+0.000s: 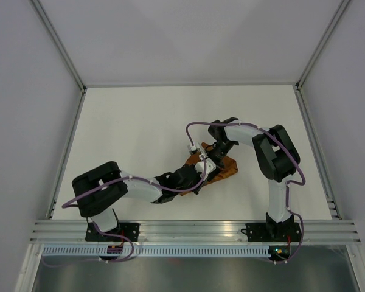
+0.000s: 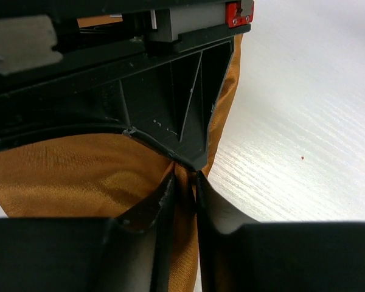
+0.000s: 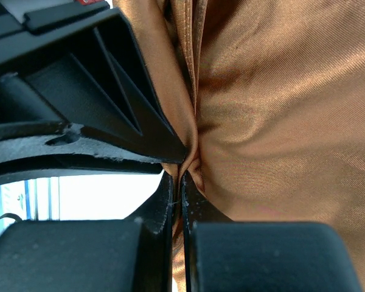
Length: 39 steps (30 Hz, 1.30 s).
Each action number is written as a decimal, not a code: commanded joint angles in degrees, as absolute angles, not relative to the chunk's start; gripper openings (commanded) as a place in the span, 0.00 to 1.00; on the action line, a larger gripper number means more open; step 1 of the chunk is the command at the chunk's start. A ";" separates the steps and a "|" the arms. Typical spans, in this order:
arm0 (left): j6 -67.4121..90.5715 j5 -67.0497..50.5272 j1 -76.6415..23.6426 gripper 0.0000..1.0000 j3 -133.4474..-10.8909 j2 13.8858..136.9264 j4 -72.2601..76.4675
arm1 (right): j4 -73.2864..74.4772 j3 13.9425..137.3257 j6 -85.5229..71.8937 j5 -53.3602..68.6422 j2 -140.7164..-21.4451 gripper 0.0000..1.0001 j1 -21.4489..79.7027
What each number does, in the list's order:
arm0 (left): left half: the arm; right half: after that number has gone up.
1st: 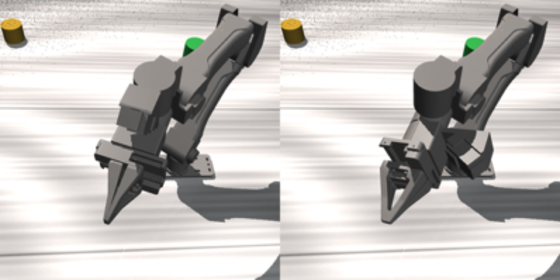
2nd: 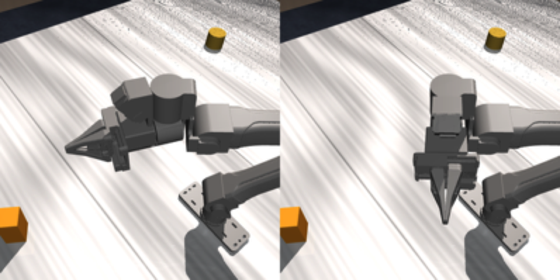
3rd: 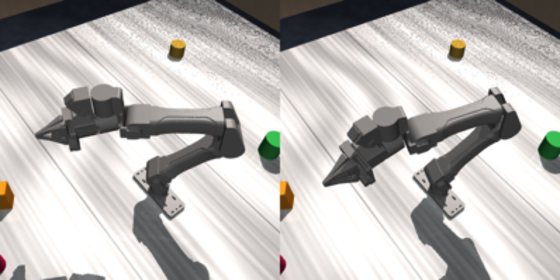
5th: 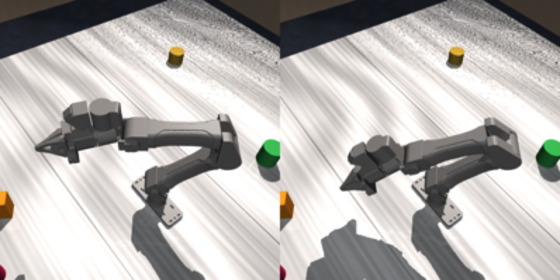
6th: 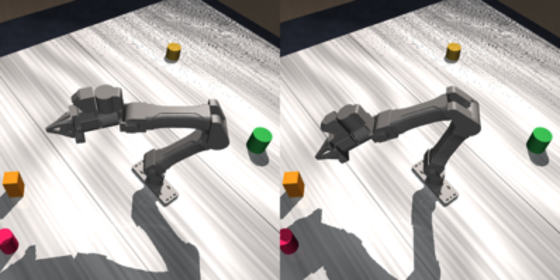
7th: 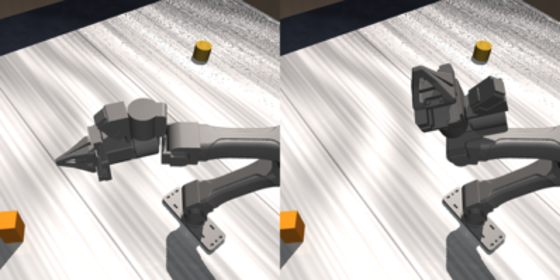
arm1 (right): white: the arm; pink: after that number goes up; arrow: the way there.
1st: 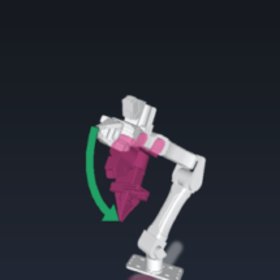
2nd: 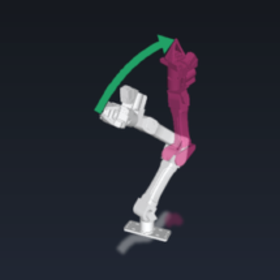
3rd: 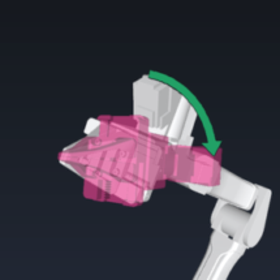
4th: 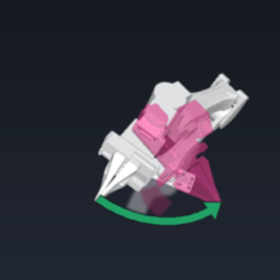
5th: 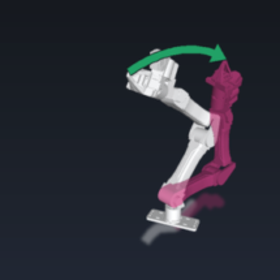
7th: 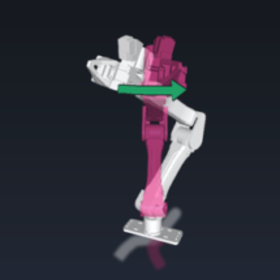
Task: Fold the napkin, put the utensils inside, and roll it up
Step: Roll the napkin at the center of the board.
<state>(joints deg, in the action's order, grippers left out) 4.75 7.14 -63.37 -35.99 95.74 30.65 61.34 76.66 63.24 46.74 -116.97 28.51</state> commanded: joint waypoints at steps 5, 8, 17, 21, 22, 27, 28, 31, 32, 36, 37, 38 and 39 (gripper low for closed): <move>5.71 4.48 -63.63 0.06 -37.44 98.96 28.66 | 55.29 74.01 63.20 41.66 -118.48 0.00 28.74; 6.94 3.96 -63.55 0.02 -37.96 99.49 27.52 | 51.52 72.52 60.03 40.61 -116.55 0.08 28.65; 13.09 -2.19 -61.44 0.02 -37.71 102.13 24.87 | 42.46 67.50 51.42 38.41 -107.23 0.37 28.39; 15.20 -4.13 -60.47 0.02 -37.53 102.48 24.17 | 39.20 65.04 47.82 36.57 -102.93 0.45 28.21; 15.64 -5.09 -60.21 0.02 -37.62 102.48 24.00 | 38.59 64.87 47.03 36.13 -101.44 0.46 28.13; 17.66 -7.91 -58.19 0.02 -38.41 103.88 22.33 | 36.22 63.46 42.98 35.25 -98.00 0.49 26.98; 18.10 -9.39 -57.49 0.02 -38.50 104.32 22.15 | 35.51 63.28 42.54 34.90 -97.04 0.49 26.46; 19.33 -11.59 -56.26 0.02 -38.58 105.38 21.80 | 35.77 62.75 42.19 34.98 -95.46 0.50 25.58; 19.68 -12.04 -55.99 0.02 -38.58 105.64 21.71 | 35.95 62.58 42.19 35.15 -95.10 0.50 24.97; 21.09 -13.98 -54.49 0.02 -38.85 107.40 20.93 | 34.63 62.23 39.30 35.95 -93.08 0.55 23.03; 21.27 -14.24 -54.32 0.02 -39.11 107.66 20.66 | 34.98 62.57 38.24 36.12 -92.99 0.55 22.24; 21.27 -14.50 -54.32 0.02 -38.94 107.58 20.65 | 34.72 63.36 37.28 35.69 -93.16 0.55 21.98; 21.44 -14.68 -54.32 0.02 -38.85 107.58 21.00 | 34.89 63.80 36.57 35.07 -93.43 0.55 21.80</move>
